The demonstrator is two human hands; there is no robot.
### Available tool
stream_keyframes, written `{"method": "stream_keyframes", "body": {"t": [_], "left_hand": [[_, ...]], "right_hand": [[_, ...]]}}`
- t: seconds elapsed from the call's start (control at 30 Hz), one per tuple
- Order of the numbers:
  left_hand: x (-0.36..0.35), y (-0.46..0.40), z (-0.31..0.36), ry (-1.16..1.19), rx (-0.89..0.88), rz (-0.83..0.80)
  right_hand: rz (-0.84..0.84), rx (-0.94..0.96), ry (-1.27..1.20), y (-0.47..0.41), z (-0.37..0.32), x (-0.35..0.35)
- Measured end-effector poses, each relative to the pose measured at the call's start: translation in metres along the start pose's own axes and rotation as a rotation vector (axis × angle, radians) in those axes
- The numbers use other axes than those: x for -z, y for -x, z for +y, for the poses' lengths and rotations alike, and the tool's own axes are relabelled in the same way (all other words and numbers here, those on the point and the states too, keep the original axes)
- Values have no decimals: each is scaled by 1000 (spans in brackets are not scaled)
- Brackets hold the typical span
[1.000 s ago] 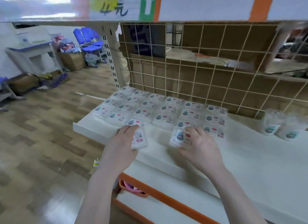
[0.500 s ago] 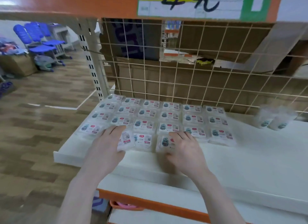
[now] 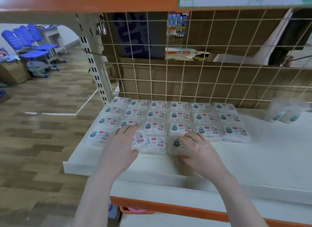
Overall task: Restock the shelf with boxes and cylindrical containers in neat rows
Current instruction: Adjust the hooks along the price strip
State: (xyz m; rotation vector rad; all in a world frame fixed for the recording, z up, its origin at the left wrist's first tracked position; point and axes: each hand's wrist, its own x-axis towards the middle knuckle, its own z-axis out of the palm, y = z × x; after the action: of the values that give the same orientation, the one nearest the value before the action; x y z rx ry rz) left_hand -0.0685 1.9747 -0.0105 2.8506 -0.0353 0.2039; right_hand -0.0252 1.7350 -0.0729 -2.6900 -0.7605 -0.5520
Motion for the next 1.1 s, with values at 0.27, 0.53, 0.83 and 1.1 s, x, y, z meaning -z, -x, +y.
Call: {"method": "stream_keyframes", "body": {"t": [0.27, 0.53, 0.83, 1.1], "left_hand": [[-2, -2, 9, 40, -1, -21], [-1, 1, 15, 31, -30, -11], [-3, 1, 30, 78, -56, -14], [-9, -11, 62, 69, -100, -50]], "right_hand": [[101, -95, -19, 12, 7, -1], [120, -111, -41, 17, 4, -6], [177, -138, -48, 30, 14, 4], [236, -307, 69, 55, 52, 20]]}}
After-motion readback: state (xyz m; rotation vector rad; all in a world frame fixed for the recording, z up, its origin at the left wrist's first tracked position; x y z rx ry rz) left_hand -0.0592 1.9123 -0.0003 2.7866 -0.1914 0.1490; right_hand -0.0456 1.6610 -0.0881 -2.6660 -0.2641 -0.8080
